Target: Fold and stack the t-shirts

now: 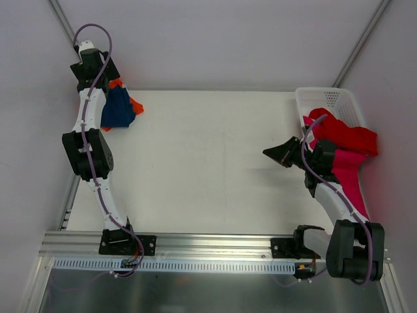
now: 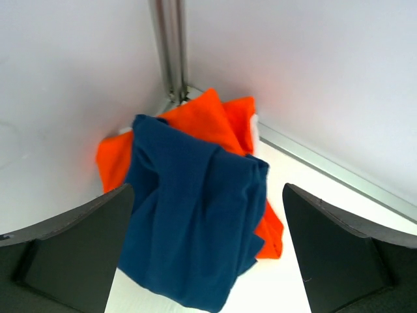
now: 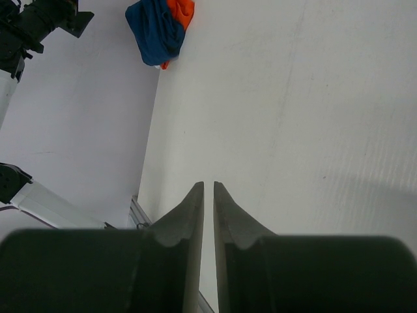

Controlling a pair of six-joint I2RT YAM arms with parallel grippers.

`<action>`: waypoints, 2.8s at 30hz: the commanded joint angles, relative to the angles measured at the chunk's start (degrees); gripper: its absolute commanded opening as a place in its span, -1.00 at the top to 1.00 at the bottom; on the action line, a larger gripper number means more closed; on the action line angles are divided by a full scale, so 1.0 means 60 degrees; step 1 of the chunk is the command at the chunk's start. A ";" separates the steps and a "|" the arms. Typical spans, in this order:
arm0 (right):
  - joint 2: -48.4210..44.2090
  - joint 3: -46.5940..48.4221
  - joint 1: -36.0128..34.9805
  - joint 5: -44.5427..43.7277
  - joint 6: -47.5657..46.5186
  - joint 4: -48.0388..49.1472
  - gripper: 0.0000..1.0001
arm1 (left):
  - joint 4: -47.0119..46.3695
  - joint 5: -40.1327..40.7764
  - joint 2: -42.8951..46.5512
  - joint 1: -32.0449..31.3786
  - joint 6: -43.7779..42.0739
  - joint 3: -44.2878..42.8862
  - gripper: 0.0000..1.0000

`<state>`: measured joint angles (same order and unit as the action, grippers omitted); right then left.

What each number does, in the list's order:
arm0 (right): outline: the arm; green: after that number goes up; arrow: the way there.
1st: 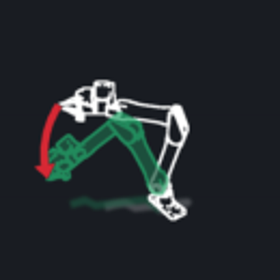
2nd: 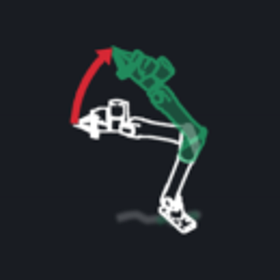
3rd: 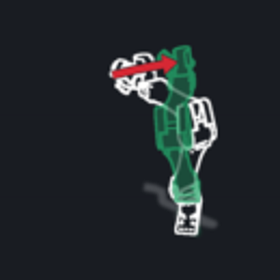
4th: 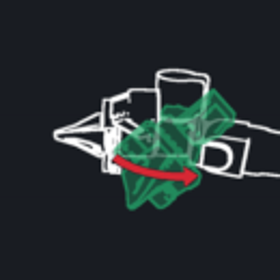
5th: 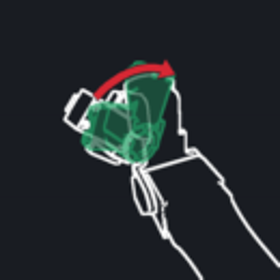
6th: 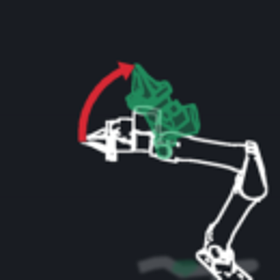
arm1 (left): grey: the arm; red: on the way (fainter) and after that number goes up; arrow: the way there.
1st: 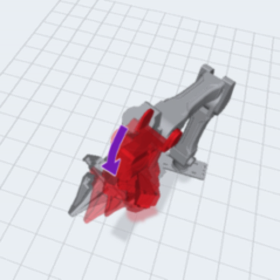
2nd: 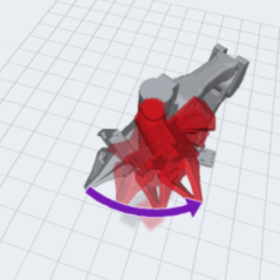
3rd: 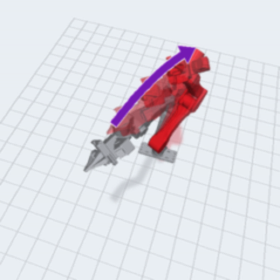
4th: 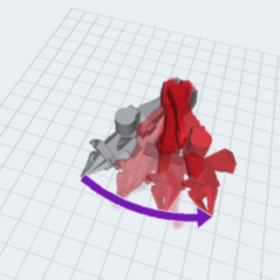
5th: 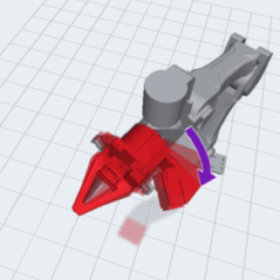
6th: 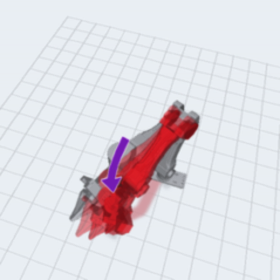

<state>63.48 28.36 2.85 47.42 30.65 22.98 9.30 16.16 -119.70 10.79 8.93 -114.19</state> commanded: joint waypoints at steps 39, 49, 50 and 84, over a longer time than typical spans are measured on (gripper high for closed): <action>0.0743 0.0122 -0.0285 0.0110 -0.0173 0.0520 0.72 | -0.1169 -0.3177 -0.1306 0.1454 0.1045 -0.0216 -0.98; 0.0684 0.0122 -0.0461 0.0066 -0.0173 0.0520 0.72 | -0.2326 -0.5198 -0.0353 0.1864 0.2744 0.0604 -0.98; 0.0670 0.0122 -0.0461 0.0080 -0.0158 0.0535 0.72 | -0.2428 -0.5300 -0.0280 0.1879 0.2847 0.0619 -0.98; 0.1006 0.0210 -0.0461 0.0197 -0.0187 0.0506 0.73 | -0.3513 -0.5521 -0.1758 0.1293 0.2950 0.0795 -0.98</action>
<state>69.25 28.36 0.49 47.33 30.59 23.35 -8.40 -16.38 -129.73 19.51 27.49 -106.32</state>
